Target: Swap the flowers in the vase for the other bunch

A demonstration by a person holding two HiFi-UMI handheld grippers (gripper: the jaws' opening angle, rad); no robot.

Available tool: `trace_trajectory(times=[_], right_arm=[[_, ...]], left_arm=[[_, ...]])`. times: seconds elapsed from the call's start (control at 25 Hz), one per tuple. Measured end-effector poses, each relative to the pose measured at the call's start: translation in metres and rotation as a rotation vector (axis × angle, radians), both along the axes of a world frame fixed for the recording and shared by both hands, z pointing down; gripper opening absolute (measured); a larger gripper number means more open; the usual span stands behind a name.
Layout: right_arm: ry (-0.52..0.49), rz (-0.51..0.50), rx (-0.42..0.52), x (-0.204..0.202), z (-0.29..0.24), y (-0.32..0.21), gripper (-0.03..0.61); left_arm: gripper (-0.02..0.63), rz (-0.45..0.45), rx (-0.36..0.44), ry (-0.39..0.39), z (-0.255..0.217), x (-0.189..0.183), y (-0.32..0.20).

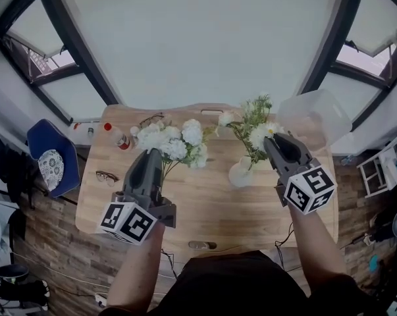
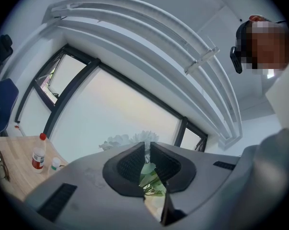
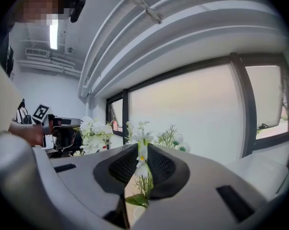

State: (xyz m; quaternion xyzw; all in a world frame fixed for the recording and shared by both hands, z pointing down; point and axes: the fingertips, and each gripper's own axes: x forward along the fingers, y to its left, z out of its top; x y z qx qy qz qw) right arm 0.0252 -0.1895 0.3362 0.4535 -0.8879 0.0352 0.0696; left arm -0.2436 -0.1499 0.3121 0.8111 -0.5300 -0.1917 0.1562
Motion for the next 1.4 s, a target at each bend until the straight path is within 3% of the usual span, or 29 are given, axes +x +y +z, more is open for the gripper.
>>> trace_trajectory(times=[0.36, 0.64, 1.16, 1.4], right_arm=[[-0.078, 0.030, 0.105, 0.030, -0.051, 0.011, 0.077], [-0.093, 0.056, 0.178, 0.053, -0.080, 0.024, 0.072], [-0.080, 0.168, 0.155, 0.117, -0.067, 0.047, 0.064], [-0.094, 0.224, 0.144, 0.179, -0.052, 0.071, 0.063]], left_arm=[[0.035, 0.048, 0.090, 0.000, -0.047, 0.040, -0.003], [0.035, 0.075, 0.117, 0.016, -0.060, 0.055, -0.007], [0.035, 0.205, 0.110, 0.077, -0.065, 0.114, -0.028], [0.035, 0.298, 0.121, 0.122, -0.065, 0.183, -0.025]])
